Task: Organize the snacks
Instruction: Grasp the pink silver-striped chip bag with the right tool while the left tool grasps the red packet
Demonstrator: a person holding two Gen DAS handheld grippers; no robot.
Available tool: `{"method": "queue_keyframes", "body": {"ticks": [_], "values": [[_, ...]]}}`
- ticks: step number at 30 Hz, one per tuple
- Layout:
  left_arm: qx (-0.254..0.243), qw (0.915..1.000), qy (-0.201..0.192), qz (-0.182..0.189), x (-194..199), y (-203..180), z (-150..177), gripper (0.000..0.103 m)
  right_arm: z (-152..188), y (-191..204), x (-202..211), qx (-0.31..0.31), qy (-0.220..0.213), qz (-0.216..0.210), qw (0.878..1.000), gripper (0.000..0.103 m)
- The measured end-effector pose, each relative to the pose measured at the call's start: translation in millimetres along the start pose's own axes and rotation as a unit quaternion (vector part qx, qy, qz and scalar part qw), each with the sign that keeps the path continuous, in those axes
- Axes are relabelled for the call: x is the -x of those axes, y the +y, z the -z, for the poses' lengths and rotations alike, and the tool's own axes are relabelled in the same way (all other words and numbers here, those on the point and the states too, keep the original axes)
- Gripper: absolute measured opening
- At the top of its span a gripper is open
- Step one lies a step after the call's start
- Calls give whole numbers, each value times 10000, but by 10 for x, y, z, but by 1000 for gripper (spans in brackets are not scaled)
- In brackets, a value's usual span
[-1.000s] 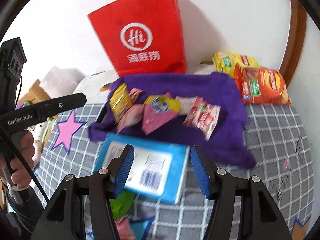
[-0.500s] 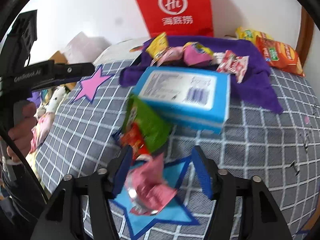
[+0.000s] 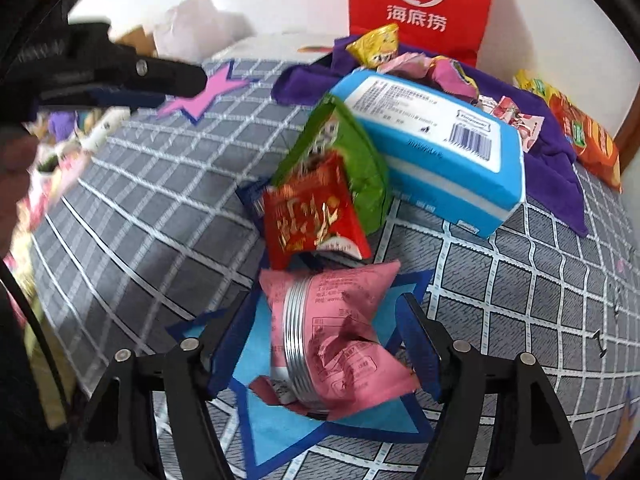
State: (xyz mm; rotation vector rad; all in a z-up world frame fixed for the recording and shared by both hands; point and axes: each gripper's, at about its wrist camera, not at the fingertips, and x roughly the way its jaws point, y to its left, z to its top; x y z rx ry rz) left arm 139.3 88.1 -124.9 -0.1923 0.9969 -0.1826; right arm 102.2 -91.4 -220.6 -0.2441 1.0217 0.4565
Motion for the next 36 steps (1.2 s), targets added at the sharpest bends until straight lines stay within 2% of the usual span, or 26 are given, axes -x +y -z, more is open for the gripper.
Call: {"method": "queue_keyframes", "body": {"ticks": [1, 8, 15, 20, 22, 29, 30, 31, 33, 36], "values": [[-11, 10000, 14, -2, -11, -8, 9, 65, 9, 7, -20, 53, 24, 11, 10000, 57], [-240, 9996, 124, 109, -174, -209, 99, 65, 117, -149, 159, -170, -286, -16, 9994, 56], [-915, 9951, 280, 258, -389, -641, 239, 66, 280, -493, 429, -653, -598, 252, 9958, 56], [-1322, 9902, 319, 310, -496, -841, 367, 71, 433, -789, 536, -1075, -687, 471, 9907, 56], [-1436, 9889, 314, 236, -532, -886, 398, 74, 504, -888, 546, -1224, -686, 532, 9887, 56], [-1907, 9801, 316, -459, -720, -1035, 456, 74, 642, -1045, 471, -1473, -607, 566, 9856, 56], [-1929, 9792, 348, -522, -745, -1044, 454, 73, 650, -1051, 456, -1482, -595, 554, 9856, 56], [-1913, 9794, 357, -537, -755, -1040, 451, 61, 659, -1051, 451, -1483, -588, 552, 9856, 56], [-1802, 9820, 424, -376, -745, -1003, 434, 45, 664, -1055, 440, -1485, -572, 542, 9858, 56], [-1688, 9849, 367, -71, -661, -967, 436, 41, 657, -1040, 455, -1456, -573, 530, 9863, 56]]}}
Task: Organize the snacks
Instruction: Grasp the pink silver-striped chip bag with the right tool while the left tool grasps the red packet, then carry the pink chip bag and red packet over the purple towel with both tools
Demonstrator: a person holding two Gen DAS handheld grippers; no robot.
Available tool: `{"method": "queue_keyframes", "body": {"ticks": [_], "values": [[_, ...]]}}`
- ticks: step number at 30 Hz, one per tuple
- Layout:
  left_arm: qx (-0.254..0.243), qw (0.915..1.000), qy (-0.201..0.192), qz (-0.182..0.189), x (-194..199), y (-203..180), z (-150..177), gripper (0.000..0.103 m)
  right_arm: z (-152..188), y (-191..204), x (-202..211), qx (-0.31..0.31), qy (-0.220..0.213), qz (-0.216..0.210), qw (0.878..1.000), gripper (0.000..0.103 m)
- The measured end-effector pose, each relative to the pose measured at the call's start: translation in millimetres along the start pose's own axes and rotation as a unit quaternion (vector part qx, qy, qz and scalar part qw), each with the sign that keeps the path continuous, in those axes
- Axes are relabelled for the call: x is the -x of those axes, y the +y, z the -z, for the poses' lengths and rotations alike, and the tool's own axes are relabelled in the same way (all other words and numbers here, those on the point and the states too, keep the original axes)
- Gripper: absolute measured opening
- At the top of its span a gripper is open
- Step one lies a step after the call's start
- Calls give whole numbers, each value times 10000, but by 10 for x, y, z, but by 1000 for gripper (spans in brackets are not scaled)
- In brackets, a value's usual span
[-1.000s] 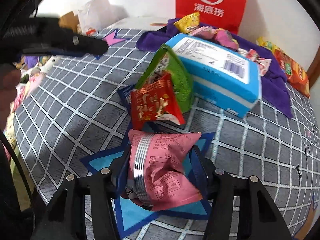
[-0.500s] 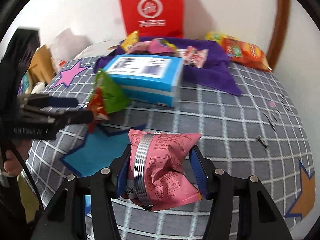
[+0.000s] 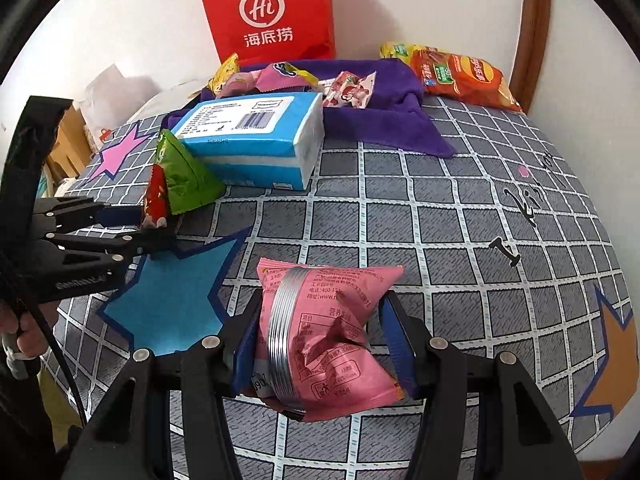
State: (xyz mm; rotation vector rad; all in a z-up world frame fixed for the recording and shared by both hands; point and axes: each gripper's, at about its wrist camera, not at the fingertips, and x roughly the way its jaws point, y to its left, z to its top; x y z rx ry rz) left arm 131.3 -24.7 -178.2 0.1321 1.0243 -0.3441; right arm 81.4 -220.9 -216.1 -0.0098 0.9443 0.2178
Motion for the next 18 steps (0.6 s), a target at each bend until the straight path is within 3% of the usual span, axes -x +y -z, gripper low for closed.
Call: {"method": "queue_keyframes", "body": {"ticks": [7, 18], "values": [[120, 9994, -224, 227, 280, 56, 30, 36, -48, 25, 25, 0, -4, 27, 10000, 56], [425, 9986, -250, 190, 335, 266, 150, 35, -16, 73, -122, -83, 289, 71, 9995, 56]]}}
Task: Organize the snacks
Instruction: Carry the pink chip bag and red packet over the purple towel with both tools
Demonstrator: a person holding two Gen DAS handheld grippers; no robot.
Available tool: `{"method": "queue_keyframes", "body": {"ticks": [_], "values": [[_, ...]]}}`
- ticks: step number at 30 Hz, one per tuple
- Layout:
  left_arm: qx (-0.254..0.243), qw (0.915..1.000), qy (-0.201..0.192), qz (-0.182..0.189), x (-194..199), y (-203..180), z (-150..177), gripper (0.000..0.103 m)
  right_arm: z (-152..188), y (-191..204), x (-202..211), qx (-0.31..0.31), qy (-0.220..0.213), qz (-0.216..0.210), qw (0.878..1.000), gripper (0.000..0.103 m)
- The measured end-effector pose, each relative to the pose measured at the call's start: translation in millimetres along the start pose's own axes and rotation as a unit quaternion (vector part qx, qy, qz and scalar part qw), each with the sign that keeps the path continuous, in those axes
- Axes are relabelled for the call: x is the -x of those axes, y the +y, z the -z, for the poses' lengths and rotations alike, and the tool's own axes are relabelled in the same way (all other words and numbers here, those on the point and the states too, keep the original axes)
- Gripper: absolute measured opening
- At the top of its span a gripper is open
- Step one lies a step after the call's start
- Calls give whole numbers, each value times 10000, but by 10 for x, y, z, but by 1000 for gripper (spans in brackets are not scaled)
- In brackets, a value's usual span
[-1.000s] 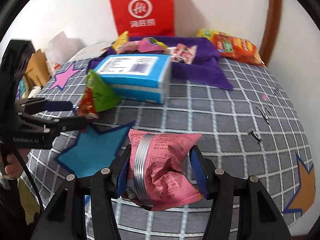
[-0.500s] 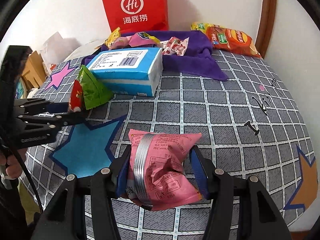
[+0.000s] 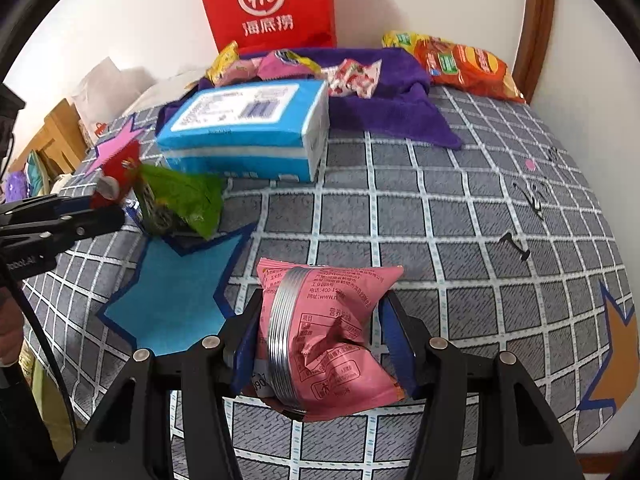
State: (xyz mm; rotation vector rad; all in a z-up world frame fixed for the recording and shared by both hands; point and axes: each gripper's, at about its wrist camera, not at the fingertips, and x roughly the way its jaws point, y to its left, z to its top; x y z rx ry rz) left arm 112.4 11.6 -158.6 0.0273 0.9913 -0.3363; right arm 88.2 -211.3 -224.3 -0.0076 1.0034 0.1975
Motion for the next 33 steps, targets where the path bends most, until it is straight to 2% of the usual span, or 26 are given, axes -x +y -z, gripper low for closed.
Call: {"method": "queue_keyframes", "body": {"ticks": [6, 11, 12, 13, 15, 21, 23, 25, 33], "values": [[224, 9988, 298, -306, -107, 238, 129, 35, 40, -12, -61, -62, 83, 46, 9999, 56], [352, 9985, 321, -255, -192, 327, 146, 38, 23, 5, -83, -41, 74, 58, 9999, 56], [309, 9987, 313, -266, -204, 316, 141, 46, 17, 5, -87, -38, 74, 47, 10000, 56], [247, 9989, 289, -280, -213, 299, 132, 59, 13, 3, -89, -37, 79, 42, 10000, 56], [164, 9991, 174, -350, -214, 273, 109, 65, 3, -9, -95, -36, 87, 22, 10000, 56], [107, 9991, 270, -303, -327, 250, 64, 65, -7, -36, -102, -95, 84, -46, 9999, 56], [119, 9989, 310, -321, -354, 247, 82, 49, -6, -29, -102, -76, 72, -35, 9999, 56], [177, 9990, 315, -250, -336, 265, 93, 41, -6, -24, -90, -61, 57, -30, 10000, 55], [297, 9993, -129, -204, 73, 343, -57, 39, -149, -60, 132, -225, -229, -110, 9994, 55]]}}
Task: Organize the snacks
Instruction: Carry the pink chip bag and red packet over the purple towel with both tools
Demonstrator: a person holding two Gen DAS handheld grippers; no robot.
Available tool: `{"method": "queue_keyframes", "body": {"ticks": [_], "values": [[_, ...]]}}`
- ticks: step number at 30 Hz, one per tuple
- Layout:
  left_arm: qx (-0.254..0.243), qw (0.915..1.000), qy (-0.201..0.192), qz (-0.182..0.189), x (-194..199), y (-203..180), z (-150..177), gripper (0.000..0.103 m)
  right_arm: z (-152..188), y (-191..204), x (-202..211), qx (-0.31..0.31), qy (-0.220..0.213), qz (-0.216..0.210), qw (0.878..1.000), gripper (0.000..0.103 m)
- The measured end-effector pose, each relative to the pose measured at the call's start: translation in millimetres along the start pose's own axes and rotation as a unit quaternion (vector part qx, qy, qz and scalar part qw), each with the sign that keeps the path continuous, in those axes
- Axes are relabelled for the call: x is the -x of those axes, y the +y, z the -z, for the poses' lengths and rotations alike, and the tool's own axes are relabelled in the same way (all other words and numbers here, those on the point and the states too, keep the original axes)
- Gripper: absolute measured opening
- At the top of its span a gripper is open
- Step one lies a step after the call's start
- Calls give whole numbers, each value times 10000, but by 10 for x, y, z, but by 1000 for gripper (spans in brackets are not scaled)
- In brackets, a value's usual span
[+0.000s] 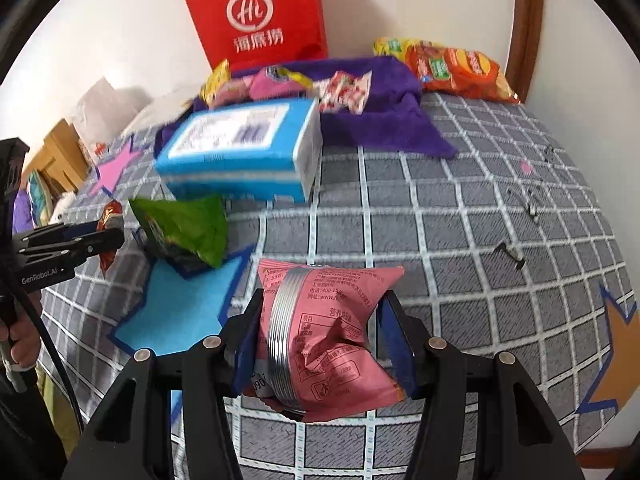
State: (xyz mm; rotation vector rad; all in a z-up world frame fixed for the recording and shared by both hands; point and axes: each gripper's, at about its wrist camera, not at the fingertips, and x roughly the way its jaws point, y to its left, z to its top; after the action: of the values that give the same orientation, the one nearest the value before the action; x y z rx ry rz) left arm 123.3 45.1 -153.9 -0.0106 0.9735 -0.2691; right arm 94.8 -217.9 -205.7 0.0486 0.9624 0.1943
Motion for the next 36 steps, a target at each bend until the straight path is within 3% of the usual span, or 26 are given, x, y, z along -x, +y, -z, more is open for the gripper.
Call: {"method": "queue_keyframes", "body": {"ticks": [9, 22, 27, 36], "values": [[140, 9993, -350, 33, 250, 47, -400, 39, -460, 77, 285, 71, -460, 75, 9989, 55], [278, 9974, -661, -15, 294, 178, -1319, 39, -1599, 89, 509, 247, -1076, 58, 9939, 55], [273, 9966, -781, -53, 213, 201, -1655, 39, -2027, 120, 406, 296, -1153, 16, 9929, 55], [387, 9965, -739, 11, -123, 283, -2058, 39, -2426, 125, -6, 360, -1063, -227, 9934, 55]]}}
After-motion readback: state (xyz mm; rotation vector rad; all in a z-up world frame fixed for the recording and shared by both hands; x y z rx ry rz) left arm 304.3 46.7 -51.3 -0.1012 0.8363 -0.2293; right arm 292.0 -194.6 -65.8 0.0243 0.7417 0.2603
